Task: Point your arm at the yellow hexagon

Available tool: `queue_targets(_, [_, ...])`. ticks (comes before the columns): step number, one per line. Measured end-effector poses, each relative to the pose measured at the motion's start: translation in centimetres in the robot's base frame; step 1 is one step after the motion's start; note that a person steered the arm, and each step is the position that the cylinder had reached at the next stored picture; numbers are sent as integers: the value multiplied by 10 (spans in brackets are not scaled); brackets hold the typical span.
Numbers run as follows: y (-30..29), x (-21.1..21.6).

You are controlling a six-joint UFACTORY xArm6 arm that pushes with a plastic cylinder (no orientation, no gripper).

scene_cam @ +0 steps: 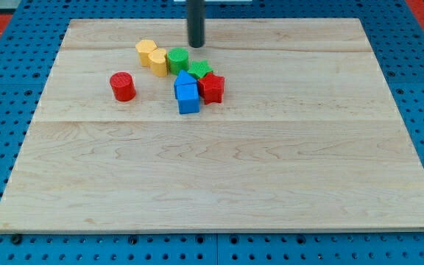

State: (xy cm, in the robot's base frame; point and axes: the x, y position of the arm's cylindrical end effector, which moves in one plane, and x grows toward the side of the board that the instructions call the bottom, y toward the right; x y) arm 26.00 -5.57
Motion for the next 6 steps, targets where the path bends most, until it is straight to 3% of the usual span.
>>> queue_targets(2, [-37,60])
queue_targets(3, [-41,-1])
queue_targets(4, [-71,-11])
queue_targets(5, [-130,-9])
queue_targets(6, [-91,23])
